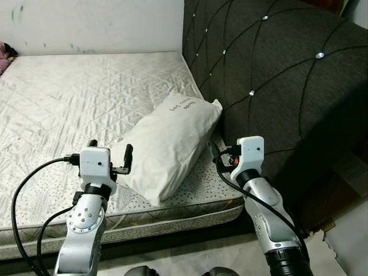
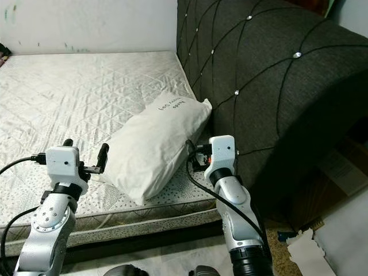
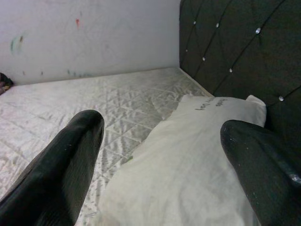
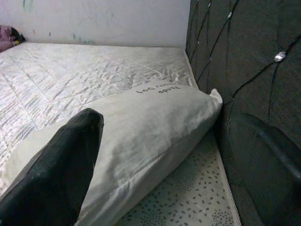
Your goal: Clean up the room
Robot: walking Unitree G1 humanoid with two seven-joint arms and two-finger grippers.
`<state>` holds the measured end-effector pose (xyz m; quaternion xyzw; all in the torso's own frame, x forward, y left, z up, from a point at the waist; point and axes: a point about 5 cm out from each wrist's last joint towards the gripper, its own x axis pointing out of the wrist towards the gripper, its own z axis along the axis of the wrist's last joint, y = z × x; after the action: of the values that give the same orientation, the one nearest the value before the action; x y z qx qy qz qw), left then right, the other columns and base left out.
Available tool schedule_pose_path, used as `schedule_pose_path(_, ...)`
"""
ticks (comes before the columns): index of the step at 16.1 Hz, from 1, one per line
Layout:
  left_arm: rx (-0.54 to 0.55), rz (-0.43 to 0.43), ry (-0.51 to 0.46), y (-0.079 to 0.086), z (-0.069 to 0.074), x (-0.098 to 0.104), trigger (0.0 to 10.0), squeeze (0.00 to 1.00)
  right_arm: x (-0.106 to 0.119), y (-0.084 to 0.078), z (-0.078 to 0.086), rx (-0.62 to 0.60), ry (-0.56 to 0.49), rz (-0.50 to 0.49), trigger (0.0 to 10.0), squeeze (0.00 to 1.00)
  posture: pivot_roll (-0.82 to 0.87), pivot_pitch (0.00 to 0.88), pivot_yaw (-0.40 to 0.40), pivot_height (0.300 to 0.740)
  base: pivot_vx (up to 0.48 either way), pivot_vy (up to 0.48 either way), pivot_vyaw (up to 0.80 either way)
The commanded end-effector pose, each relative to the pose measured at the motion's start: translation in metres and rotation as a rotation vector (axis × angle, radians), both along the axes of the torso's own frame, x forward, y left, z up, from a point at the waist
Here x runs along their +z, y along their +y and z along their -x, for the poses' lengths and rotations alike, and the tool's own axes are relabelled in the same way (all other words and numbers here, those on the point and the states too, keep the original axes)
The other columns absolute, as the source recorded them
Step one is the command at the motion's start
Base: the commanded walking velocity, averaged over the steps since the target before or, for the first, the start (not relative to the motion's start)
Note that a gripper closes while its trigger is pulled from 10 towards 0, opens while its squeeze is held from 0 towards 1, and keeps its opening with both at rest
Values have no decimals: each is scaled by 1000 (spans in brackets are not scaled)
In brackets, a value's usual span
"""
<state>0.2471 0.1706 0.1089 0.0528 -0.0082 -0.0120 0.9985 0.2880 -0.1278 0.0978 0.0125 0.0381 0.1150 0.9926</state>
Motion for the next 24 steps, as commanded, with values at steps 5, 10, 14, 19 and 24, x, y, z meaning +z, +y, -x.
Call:
schedule_pose_path(5, -16, -2, -15, -2, -1, 4, 10000, 0, 6, -1, -3, 5, -19, -14, 10000, 0, -101, 11, -13, 740, 167, 0, 272)
schedule_pose_path(10, -19, 0, -12, -3, -1, 3, 10000, 0, 6, -2, -3, 7, -11, -16, 10000, 0, -102, 15, -16, 740, 301, 0, 0)
schedule_pose_path(14, -33, 9, -9, -5, -2, 2, 10000, 0, 6, -2, -3, 4, -10, -15, 10000, 0, -105, 16, -13, 740, 285, 0, 0)
schedule_pose_path(19, -19, 41, 6, -5, -2, 0, 10000, 0, 5, -3, -3, -2, -6, -26, 10000, 0, -105, 16, -13, 740, 51, 0, 0)
schedule_pose_path(24, -43, 28, -3, -6, -1, 2, 10000, 0, 5, -2, -3, 0, -10, -7, 10000, 0, -104, 17, -14, 740, 0, 0, 610)
